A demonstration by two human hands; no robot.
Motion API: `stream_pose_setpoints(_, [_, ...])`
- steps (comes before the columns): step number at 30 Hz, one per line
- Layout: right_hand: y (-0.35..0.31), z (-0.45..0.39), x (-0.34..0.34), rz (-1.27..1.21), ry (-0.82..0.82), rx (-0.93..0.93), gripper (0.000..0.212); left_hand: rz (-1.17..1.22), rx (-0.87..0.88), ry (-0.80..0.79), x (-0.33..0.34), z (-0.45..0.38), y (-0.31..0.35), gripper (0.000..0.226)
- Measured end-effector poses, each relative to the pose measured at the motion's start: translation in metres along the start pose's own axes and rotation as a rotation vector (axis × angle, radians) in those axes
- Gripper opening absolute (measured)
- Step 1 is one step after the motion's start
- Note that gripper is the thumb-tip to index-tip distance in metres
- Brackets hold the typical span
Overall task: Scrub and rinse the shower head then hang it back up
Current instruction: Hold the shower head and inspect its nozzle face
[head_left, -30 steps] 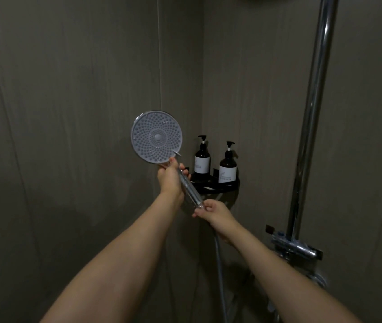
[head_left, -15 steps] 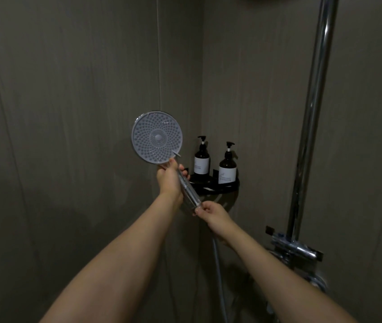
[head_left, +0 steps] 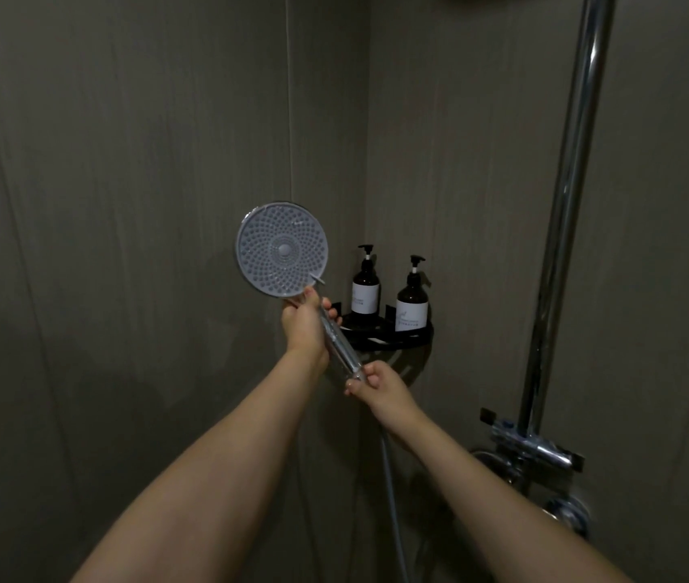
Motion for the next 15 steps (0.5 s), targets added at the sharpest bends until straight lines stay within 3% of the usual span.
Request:
stream_pose_setpoints(5, [-0.001,0.003,-0.002,0.096,-0.026,-0.019,0.008,-0.023,0.001,-0.021,0.002,0.003,0.001,0.015])
stream_pose_setpoints(10, [0.005,-0.001,0.003,0.090,-0.039,0.063,0.025,-0.036,0.018,-0.056,0.009,0.006,0.005,0.014])
stream_pose_setpoints(15, [0.001,0.006,0.004,0.090,-0.109,0.107,0.023,-0.050,0.024,-0.106,0.014,0.010,0.007,0.011])
Point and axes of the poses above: each hand's wrist, its own z-axis away from the middle knuckle, its own x-axis out of the palm, y = z × x, the point moved 5 cm from there along -z, towards the middle knuckle, and after that the axes turned 13 degrees about x, right-handed, at the moved point
